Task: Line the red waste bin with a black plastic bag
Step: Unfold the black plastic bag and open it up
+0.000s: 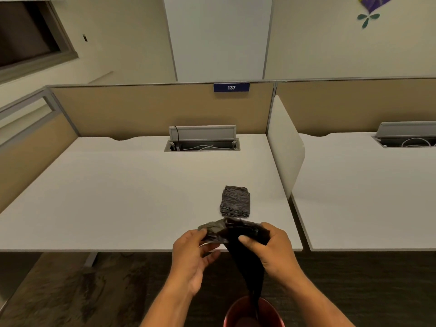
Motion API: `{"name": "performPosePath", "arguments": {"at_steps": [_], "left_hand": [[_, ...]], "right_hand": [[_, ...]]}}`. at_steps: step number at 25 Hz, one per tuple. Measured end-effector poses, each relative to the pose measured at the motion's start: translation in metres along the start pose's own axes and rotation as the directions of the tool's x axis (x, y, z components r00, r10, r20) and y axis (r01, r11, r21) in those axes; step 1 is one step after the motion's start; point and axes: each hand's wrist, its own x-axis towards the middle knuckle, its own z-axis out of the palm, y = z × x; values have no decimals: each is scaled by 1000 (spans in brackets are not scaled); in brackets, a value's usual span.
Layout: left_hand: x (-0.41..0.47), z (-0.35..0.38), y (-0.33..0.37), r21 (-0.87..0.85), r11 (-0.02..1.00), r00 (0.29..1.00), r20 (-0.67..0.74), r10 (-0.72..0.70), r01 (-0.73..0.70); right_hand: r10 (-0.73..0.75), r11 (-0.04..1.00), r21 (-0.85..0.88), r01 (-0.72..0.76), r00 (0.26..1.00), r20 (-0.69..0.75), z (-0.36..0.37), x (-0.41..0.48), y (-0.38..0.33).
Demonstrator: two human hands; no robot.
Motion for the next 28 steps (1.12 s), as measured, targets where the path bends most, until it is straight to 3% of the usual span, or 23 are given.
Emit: {"name": "performPosePath", "arguments": {"at_steps": [3,6,8,11,15,19,22,25,28], "left_hand": [[12,-9,3,-253,966,998,-21,-58,51],[18,-11,5,-329,943,997,-30,-64,51],[21,-10,4,-245,970,999,-45,-20,9],[20,-3,1,169,974,982,-85,168,-152],[12,9,-4,450,806,916,80,392,-384],[9,19,-2,567,672,866,172,469,-476],[9,16,7,621,581,839,268,473,-526],[11,6,13,792,346,850,381,363,-502],[18,-8,4,917,126,902,335,270,-379]], "right_hand": [[0,1000,1,0,1000,-24,-14,-2,7],[94,991,-90,-95,995,-16,-24,0,20],[128,984,-129,-122,991,36,-25,-1,24],[44,997,-69,-44,999,5,-18,-6,16],[-102,948,-305,88,994,-31,5,-5,0],[-20,741,-668,72,996,86,27,11,-14],[12,737,-675,32,998,60,29,17,-13],[22,787,-616,-14,1000,6,22,18,-12],[6,789,-614,-14,1000,-15,13,20,-8]]}}
